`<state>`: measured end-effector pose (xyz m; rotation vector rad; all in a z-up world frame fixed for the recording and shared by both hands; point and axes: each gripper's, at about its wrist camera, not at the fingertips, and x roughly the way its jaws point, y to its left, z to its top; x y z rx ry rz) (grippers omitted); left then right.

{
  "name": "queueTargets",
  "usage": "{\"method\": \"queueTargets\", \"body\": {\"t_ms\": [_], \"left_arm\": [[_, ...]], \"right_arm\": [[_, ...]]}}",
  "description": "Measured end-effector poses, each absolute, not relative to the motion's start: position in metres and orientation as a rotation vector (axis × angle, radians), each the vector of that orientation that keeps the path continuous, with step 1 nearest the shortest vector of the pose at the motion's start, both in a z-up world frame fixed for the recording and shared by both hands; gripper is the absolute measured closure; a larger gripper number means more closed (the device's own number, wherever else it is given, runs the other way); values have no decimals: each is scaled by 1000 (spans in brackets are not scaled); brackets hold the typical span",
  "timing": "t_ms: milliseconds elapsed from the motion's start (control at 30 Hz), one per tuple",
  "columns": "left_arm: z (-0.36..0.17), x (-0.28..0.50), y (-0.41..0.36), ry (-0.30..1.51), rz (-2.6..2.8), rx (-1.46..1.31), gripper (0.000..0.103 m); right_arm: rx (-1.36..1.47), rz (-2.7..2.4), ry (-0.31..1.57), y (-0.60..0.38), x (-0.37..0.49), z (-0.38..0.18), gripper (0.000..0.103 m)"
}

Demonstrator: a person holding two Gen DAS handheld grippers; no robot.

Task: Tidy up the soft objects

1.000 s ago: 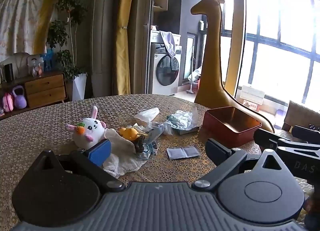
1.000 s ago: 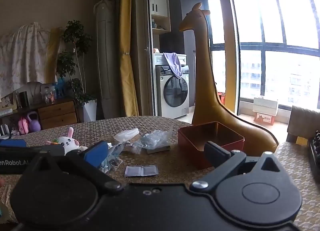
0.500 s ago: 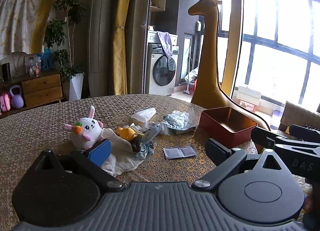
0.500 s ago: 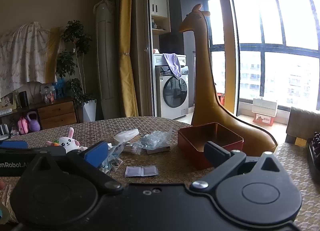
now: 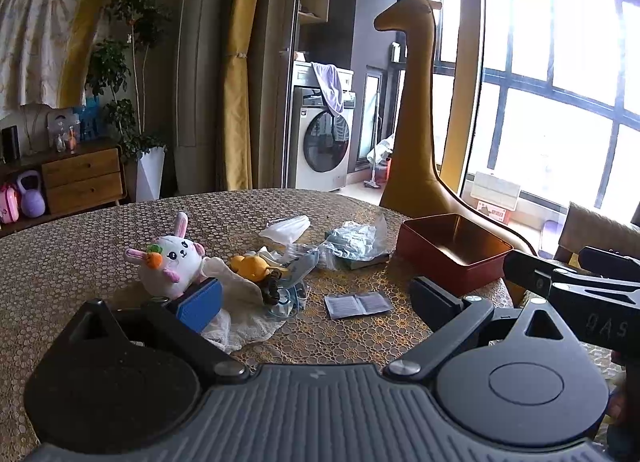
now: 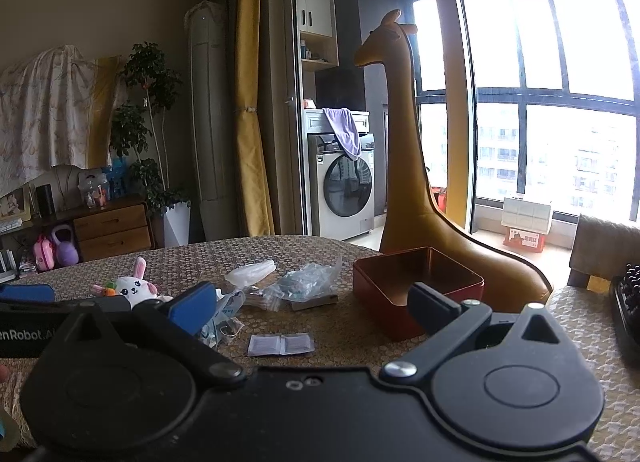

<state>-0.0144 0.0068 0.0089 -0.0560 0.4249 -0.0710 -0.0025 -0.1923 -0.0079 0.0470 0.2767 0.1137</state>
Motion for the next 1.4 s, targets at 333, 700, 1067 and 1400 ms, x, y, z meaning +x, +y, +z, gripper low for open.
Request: {"method": "queueTargets", "body": {"t_ms": [333, 700, 1067, 1400], "left_arm": [[9, -14, 7, 427, -72, -57, 2], [10, -12, 9, 429, -79, -62, 2], [6, -7, 17, 435, -78, -69, 2], [1, 10, 28, 450, -76, -66, 2]], "right_arm": [[46, 115, 277, -193, -3, -8, 2], [38, 116, 276, -192, -1, -7, 2], [16, 111, 268, -185, 5, -6, 2], [-6, 136, 268, -178, 17, -8, 2]]}}
